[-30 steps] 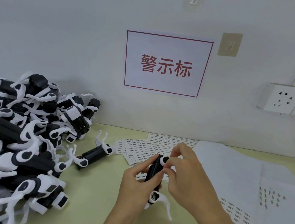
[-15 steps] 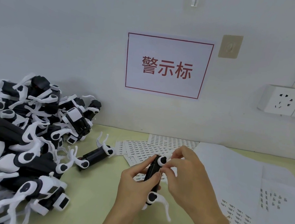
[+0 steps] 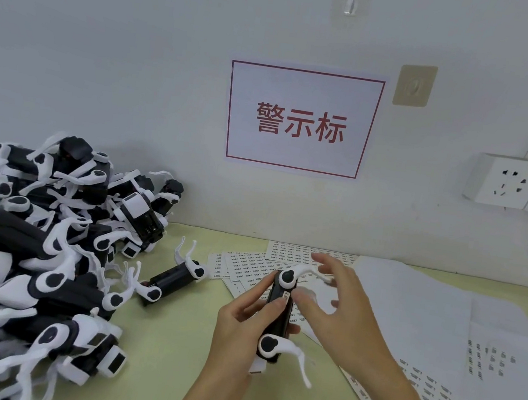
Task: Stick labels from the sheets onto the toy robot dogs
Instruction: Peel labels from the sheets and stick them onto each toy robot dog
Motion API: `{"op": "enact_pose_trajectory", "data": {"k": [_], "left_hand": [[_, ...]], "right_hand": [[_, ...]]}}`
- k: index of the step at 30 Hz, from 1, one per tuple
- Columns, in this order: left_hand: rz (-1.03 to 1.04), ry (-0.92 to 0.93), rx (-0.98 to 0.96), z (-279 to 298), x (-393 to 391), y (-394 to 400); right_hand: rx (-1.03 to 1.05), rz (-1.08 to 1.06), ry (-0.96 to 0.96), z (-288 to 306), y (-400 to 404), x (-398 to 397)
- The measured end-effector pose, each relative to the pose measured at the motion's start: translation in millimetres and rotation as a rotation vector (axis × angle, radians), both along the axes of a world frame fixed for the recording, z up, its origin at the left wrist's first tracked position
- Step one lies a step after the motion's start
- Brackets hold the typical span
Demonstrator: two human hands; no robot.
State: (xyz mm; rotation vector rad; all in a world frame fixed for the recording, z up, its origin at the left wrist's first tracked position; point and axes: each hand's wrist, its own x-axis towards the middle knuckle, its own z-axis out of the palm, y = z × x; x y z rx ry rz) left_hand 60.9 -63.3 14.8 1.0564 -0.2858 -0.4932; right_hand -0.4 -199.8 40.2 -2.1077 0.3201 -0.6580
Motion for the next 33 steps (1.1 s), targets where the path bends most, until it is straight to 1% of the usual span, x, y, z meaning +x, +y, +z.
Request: {"op": "enact_pose_trajectory", "data": {"k": [2,6,11,14,18,20,22,33], "left_hand": [[-0.004,-0.019,-0.005,-1.3,0.6,-0.6],[-0.004,-0.08,0.013,-6.6,2.1,-0.4],[0.004,-0.059,-0.012,-8.6,1.7,-1.0],[-0.016,-0.023,-0.042,-6.4,1.2,-1.6],[-0.035,-0.046,-0.044,-7.3,1.7,-3.2],[-0.037,-0.063,-0.033,-9.0,2.4,-2.6],[-0.038,-0.083,-0.019,-10.1,3.4,-1.5],[-0.016,-0.134,0.036,-14.2,4.4,-3.1]], "right_hand": [[0.126,0.027,0.047,0.1,2.9,0.7],[0.33,0.034,0.044,2.0,7.5,-0.2],[0.5,0.08,0.025,-0.5,5.9,1.0],[0.532,0.069,0.032,-5.4,1.8,2.7],[0.666,0.251,0.012,-9.1,1.7,5.0],[0.664,0.306,-0.004,-10.8,4.2,5.7],[0.641,0.31,-0.015,-12.0,6.0,6.4],[0.709,0.428,-0.034,-14.0,-2.8,6.8]]}}
